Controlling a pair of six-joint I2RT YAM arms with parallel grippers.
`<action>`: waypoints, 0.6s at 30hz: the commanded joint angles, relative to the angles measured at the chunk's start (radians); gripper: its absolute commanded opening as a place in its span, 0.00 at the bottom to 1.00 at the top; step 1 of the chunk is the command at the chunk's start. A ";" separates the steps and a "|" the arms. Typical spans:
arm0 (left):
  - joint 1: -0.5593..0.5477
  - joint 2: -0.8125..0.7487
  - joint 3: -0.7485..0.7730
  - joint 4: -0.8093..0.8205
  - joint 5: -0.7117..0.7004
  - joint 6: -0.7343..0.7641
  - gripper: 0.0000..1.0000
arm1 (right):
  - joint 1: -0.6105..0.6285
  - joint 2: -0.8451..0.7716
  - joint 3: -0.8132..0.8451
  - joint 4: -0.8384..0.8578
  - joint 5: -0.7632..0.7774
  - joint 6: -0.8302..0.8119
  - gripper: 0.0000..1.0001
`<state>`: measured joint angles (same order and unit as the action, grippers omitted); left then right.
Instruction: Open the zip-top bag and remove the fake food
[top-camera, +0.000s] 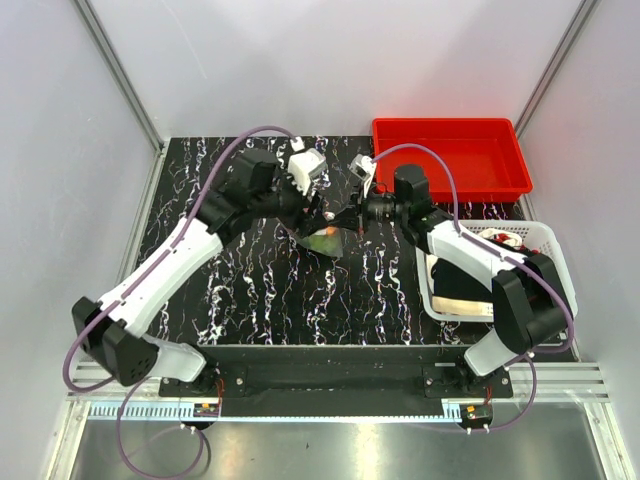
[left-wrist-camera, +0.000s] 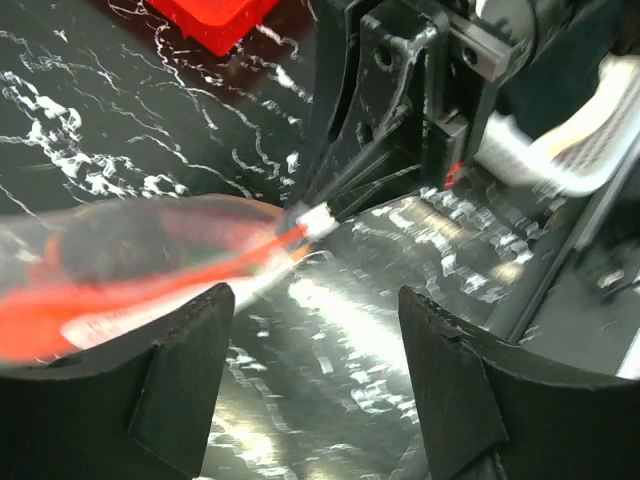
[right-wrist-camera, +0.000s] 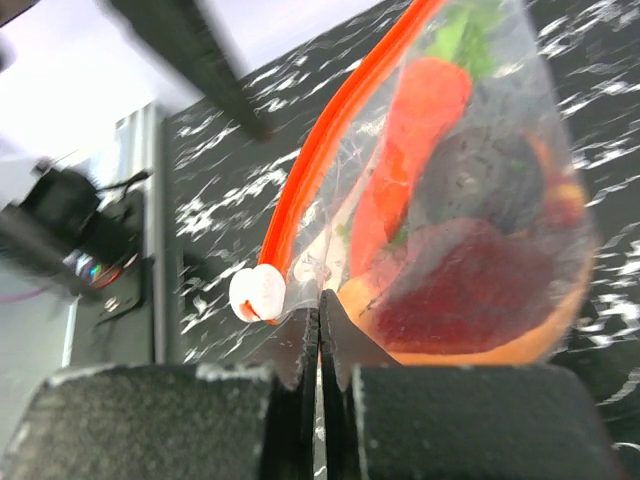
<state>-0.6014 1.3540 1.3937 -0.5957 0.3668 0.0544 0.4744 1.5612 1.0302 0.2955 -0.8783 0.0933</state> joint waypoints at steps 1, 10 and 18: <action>0.008 0.045 0.071 -0.012 -0.025 0.208 0.67 | -0.006 0.016 0.051 -0.059 -0.128 -0.032 0.00; 0.023 0.105 0.093 -0.056 0.001 0.314 0.56 | -0.013 0.026 0.074 -0.071 -0.140 -0.026 0.00; 0.049 0.123 0.068 -0.102 0.173 0.320 0.52 | -0.020 0.042 0.087 -0.076 -0.151 -0.012 0.00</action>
<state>-0.5632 1.4731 1.4452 -0.6933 0.4381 0.3458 0.4614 1.5978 1.0634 0.1951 -0.9901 0.0761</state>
